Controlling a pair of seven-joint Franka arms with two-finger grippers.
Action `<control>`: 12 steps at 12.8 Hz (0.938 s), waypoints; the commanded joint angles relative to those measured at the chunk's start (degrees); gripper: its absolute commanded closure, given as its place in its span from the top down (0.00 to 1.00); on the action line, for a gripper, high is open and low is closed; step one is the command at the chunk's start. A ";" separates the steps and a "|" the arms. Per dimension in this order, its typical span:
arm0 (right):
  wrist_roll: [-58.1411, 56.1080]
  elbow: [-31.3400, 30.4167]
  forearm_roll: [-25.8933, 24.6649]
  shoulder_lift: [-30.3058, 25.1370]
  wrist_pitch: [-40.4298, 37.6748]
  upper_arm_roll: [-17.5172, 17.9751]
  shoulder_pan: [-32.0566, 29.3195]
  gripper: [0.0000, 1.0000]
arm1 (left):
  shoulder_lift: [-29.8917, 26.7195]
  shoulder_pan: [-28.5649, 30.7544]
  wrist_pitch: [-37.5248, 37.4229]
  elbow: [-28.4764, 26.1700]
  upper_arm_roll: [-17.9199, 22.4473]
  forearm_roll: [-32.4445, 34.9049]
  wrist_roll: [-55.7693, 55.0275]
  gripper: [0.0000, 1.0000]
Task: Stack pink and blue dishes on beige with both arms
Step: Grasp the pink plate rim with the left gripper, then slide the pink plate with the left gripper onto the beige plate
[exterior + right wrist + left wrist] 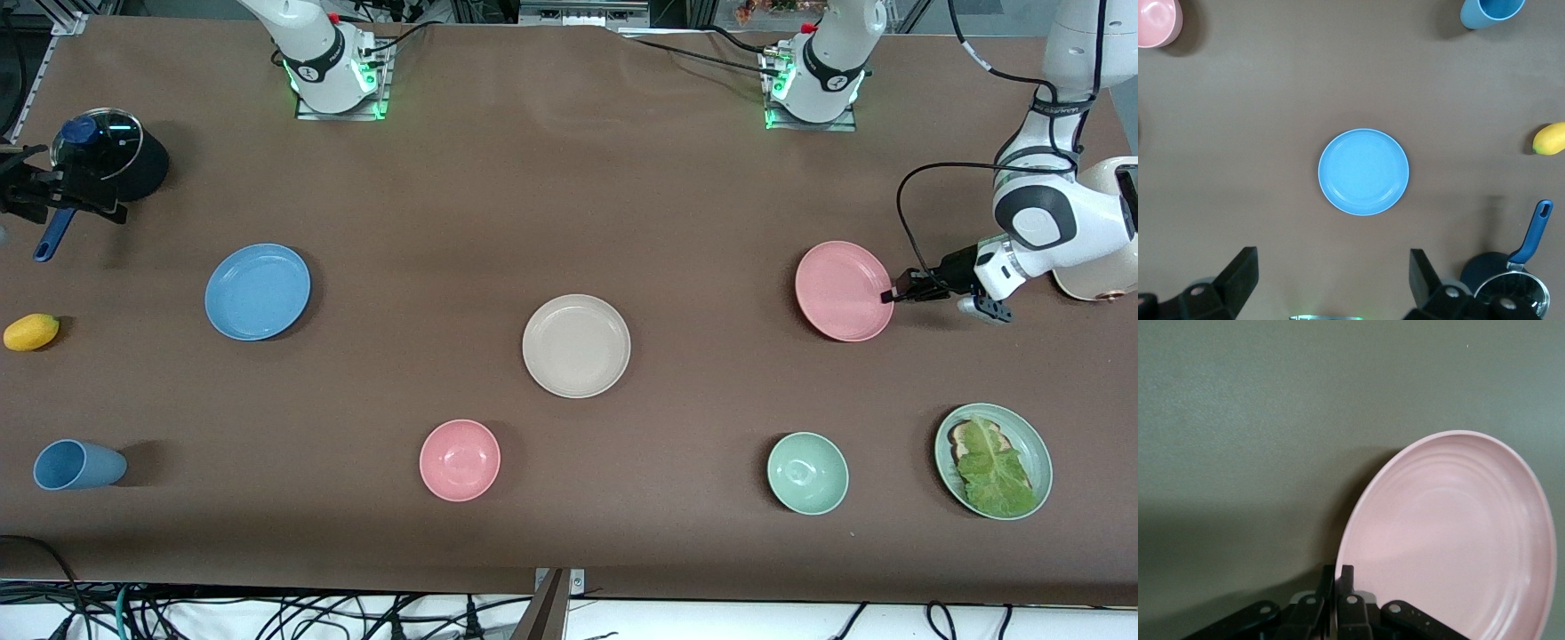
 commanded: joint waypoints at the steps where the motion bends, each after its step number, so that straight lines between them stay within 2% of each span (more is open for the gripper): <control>1: 0.36 -0.50 0.05 -0.77 -0.56 -0.07 -0.09 1.00 | -3.10 -1.67 -0.51 0.08 0.52 -1.28 0.49 0.00; 5: 0.36 -0.50 0.05 -0.77 -0.56 -0.16 -0.09 1.00 | -6.35 -4.92 -2.09 1.48 0.44 1.09 -4.69 0.00; 9: 0.36 -0.50 0.05 -0.68 -0.56 -0.16 -0.09 1.00 | -9.60 -11.94 -2.00 2.10 0.09 1.45 -14.70 0.00; 12: 0.36 -0.50 0.05 -0.68 -0.73 -0.16 -0.17 1.00 | -10.05 -17.57 -2.00 5.08 -0.09 3.55 -24.97 0.00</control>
